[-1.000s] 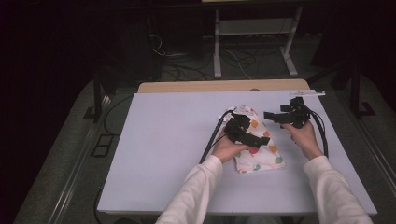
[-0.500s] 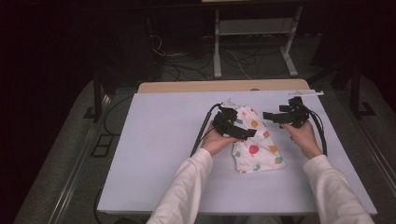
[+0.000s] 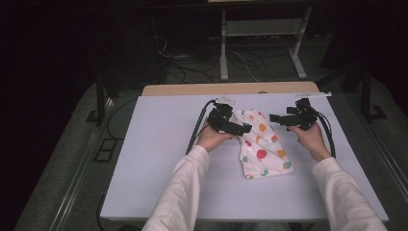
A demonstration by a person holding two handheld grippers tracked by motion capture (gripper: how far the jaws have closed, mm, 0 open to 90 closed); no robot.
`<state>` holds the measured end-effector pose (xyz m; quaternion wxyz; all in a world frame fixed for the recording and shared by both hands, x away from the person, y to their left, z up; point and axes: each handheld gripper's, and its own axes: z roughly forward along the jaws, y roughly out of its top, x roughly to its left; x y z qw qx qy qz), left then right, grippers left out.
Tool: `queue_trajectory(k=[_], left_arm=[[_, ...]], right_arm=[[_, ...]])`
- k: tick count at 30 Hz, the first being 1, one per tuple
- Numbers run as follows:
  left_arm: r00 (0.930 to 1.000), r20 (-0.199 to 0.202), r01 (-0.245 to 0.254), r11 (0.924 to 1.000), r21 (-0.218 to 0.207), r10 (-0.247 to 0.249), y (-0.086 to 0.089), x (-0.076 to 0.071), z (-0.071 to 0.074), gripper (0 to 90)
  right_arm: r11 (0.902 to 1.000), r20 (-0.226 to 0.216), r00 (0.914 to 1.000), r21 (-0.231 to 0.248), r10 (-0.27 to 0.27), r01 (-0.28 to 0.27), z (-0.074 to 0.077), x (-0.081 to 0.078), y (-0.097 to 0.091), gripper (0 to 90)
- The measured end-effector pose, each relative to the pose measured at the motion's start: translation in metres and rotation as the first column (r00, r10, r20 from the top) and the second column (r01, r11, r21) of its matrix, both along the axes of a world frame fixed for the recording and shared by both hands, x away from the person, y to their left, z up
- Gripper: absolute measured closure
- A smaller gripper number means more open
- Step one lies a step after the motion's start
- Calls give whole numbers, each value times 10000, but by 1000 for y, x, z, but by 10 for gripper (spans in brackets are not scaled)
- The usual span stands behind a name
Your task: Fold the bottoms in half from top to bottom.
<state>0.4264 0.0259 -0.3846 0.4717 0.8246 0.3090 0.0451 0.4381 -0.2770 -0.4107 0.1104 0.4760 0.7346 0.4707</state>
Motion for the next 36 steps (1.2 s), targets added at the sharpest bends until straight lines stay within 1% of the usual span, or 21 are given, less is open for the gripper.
queue_trajectory(k=[2, 6, 8, 11, 15, 18, 20, 22, 24, 28, 31, 34, 35, 36], left_arm=[[10000, 37, 1, 9999, 107, -1, 3, 4, 1, 0], [10000, -62, -68, 9998, 169, 69, 8, 12, 2, 0], [9998, -171, -90, 9997, 238, 94, 10, 16, 2, 0], [9993, -372, -49, 9995, 310, 60, 12, 22, 2, 0], [9982, -581, -148, 9995, 273, 164, 17, 30, 0, 0], [9967, -792, -163, 9991, 399, 194, 20, 37, -2, 0], [9957, -894, -226, 9990, 384, 260, 22, 42, -3, 0], [9950, -926, -349, 9987, 365, 381, 25, 46, -3, 0], [9941, -1007, -365, 9985, 406, 404, 27, 52, -4, 0], [9923, -1089, -558, 9979, 336, 592, 33, 62, -4, 0], [9884, -1281, -804, 9967, 114, 812, 37, 69, -9, 0], [9827, -1583, -954, 9954, 118, 961, 39, 74, -19, 0], [9808, -1696, -953, 9953, 149, 964, 39, 76, -22, 0], [9789, -1811, -931, 9955, 180, 949, 38, 77, -26, 0]], right_arm=[[10000, -26, 10000, -55, 49, -49, 0, 2, 0, 0], [9998, -156, 9998, -121, 150, -152, 4, 6, 2, 0], [9996, -133, 9996, -157, 236, -238, 7, 8, 4, 0], [9990, -222, 9992, -269, 341, -347, 10, 12, 7, 0], [9981, -305, 9985, -407, 446, -459, 12, 17, 11, 0], [9976, -516, 9974, -445, 498, -522, 13, 21, 14, 0], [9968, -606, 9966, -545, 554, -587, 14, 24, 15, 0], [9970, -648, 9962, -483, 580, -612, 15, 26, 16, 0], [9965, -707, 9956, -534, 610, -648, 16, 28, 17, 0], [9965, -751, 9954, -543, 601, -643, 18, 32, 16, 0], [9971, -839, 9946, -407, 614, -650, 16, 37, 16, 0], [9972, -943, 9940, -452, 547, -592, 11, 41, 16, 0], [9974, -1034, 9935, -491, 482, -535, 8, 43, 16, 0], [9974, -1034, 9935, -491, 482, -535, 8, 43, 16, 0]])
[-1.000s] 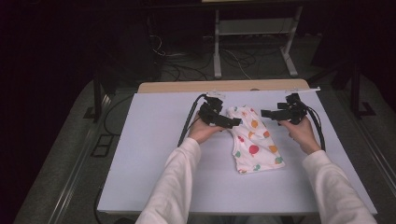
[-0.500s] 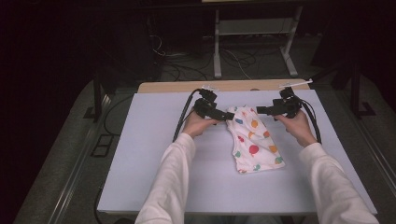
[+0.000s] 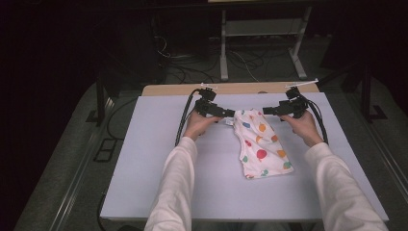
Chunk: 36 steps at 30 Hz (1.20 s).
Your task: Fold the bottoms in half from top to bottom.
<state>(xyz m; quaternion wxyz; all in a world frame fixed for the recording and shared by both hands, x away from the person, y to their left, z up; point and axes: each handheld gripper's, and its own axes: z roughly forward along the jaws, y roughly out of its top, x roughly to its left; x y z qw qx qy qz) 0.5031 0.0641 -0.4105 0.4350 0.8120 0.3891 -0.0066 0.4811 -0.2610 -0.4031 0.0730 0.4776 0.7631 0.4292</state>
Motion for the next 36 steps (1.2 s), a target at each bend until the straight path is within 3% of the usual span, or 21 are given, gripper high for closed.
queue_trajectory(k=[4, 11, 17, 27, 33, 34, 36], left_arm=[[9993, -367, -32, 9999, 118, 36, -5, 4, -13, 0], [9964, -819, -225, 9997, 9, 225, -10, 10, -28, 10], [9958, -843, -389, 9985, -380, 356, -10, 11, -30, 125], [9950, -954, -317, 9988, -374, 280, -14, 12, -37, 258], [9954, -959, -11, 9998, -185, -7, -24, 10, -40, 316], [9950, -1001, -5, 9999, -153, -10, -25, 10, -41, 327], [9947, -1025, -57, 9998, -206, 36, -25, 10, -41, 345]], right_arm=[[9992, -18, 9996, -288, -264, 264, -5, 3, 0, 0], [9971, -478, 9976, -602, -499, 470, -11, 12, 1, 0], [9977, -820, 9945, -227, -650, 633, -18, 18, -3, 67], [9987, -1192, 9916, -130, -506, 493, -27, 21, 2, 144], [9991, -1356, 9899, -158, -408, 390, -33, 22, 6, 173], [9994, -1395, 9898, -228, -291, 261, -36, 22, 8, 225], [9993, -1383, 9900, -295, -269, 230, -37, 22, 10, 248]])
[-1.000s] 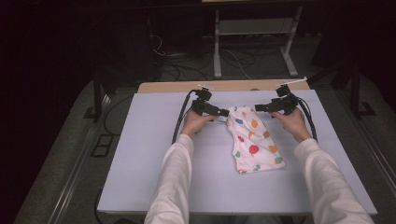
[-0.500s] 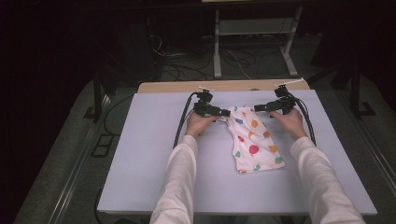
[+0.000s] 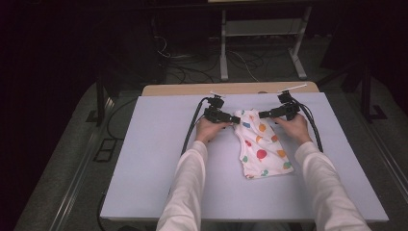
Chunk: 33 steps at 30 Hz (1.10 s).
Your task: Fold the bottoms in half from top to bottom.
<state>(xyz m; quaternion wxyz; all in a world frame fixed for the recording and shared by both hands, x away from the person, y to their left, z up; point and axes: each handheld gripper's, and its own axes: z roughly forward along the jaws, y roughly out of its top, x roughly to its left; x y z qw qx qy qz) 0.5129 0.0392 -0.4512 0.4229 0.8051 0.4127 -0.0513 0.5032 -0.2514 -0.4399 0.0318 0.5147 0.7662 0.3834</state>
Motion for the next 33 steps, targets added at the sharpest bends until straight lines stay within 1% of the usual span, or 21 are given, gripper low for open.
queue_trajectory(k=[1, 3, 6, 7, 9, 10, 12, 15, 17, 19, 21, 23, 24, 25, 27, 29, 31, 33], left_arm=[[10000, -10, -32, 10000, -8, 32, 0, 0, 0, 358], [10000, 30, -79, 10000, 52, 79, 1, 0, 0, 387], [10000, 43, -18, 10000, 3, 18, 0, 0, 0, 439], [10000, 48, -31, 10000, -40, 31, -1, 0, 0, 457], [10000, 56, 6, 10000, -92, -5, -1, 0, 0, 490], [10000, 89, -11, 10000, -68, 12, -2, 0, 0, 511], [9999, 139, -36, 9999, -130, 38, -3, 0, 0, 549], [9999, 139, -16, 9999, -133, 18, -4, 0, -1, 612], [9999, 120, 44, 9998, -190, -41, -5, 0, -1, 659], [9999, 117, 85, 9997, -208, -82, -7, -1, -1, 700], [9997, 179, 146, 9997, -197, -142, -7, -1, -1, 759], [9998, 198, 68, 9998, -193, -64, -8, -1, -2, 800], [9998, 212, 16, 9999, -104, -14, -8, -1, -2, 821], [9997, 253, -23, 10000, -87, 25, -9, -1, -2, 837], [9993, 373, -70, 10000, 10, 69, -11, -2, -2, 875], [9991, 409, -74, 9999, 81, 71, -13, -3, -2, 888], [9990, 440, -97, 9998, 197, 88, -16, -4, -3, 893], [9988, 474, -151, 9996, 239, 140, -17, -4, -4, 894]], right_arm=[[10000, 8, 10000, -8, 32, -32, -1, 0, 1, 263], [10000, 121, 9999, -22, 57, -57, -1, 0, 2, 323], [9999, 271, 9996, 82, 84, -86, -1, 1, 4, 402], [9997, 289, 9995, 186, 124, -130, -2, 1, 4, 414], [9998, 255, 9997, 222, -7, 1, -4, 2, 4, 445], [9997, 230, 9997, 237, 13, -18, -5, 2, 4, 455], [9998, 125, 9999, 207, -17, 14, -8, 3, 4, 482], [9999, 172, 9998, 146, -73, 70, -10, 4, 5, 522], [9996, 162, 9996, 148, -225, 222, -11, 5, 5, 534], [9995, 178, 9994, 175, -284, 281, -13, 6, 4, 576], [9994, 187, 9993, 173, -316, 312, -15, 5, 4, 625], [9982, 102, 9992, 463, -393, 388, -16, 4, 3, 653], [9977, 140, 9991, 562, -392, 384, -17, 4, 3, 679], [9969, 72, 9994, 701, -351, 345, -18, 3, 3, 694], [9970, 93, 9995, 708, -315, 307, -19, 3, 5, 728], [9972, 64, 9993, 661, -361, 356, -19, 3, 7, 779], [9973, -17, 9991, 605, -417, 417, -20, 2, 9, 865], [9973, 3, 9990, 575, -449, 449, -19, 2, 9, 874]])
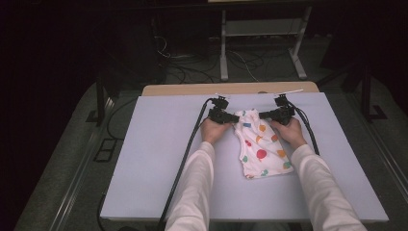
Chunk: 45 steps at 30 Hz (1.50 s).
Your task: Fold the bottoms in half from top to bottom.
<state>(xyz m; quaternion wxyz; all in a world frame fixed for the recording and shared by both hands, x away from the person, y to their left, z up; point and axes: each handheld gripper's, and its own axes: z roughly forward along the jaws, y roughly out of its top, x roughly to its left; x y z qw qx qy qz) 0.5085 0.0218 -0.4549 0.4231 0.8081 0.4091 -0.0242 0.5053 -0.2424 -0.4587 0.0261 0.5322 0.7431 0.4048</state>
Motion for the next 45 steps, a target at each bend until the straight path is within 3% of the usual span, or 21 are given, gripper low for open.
queue_trajectory(k=[7, 24, 34, 37, 45], left_arm=[[9995, 272, -178, 9998, -62, 180, 2, -2, 8, 895], [9982, 558, -204, 9998, -82, 208, 0, -16, 23, 896], [9976, 668, -140, 9981, -595, 180, 5, -33, 26, 896], [9975, 686, -123, 9973, -728, 173, 6, -39, 26, 896], [9967, 816, 101, 9946, -1029, -17, 2, -53, 29, 896]], right_arm=[[9996, 143, 9995, 10, -268, 268, 6, -3, -6, 884], [9958, 777, 9966, 893, -276, 206, 24, -23, -17, 884], [9912, 1129, 9935, 1321, -176, 25, 30, -38, -20, 885], [9858, 1190, 9926, 1677, -223, 20, 32, -44, -22, 885], [9849, 1417, 9898, 1730, -172, -77, 36, -58, -28, 885]])
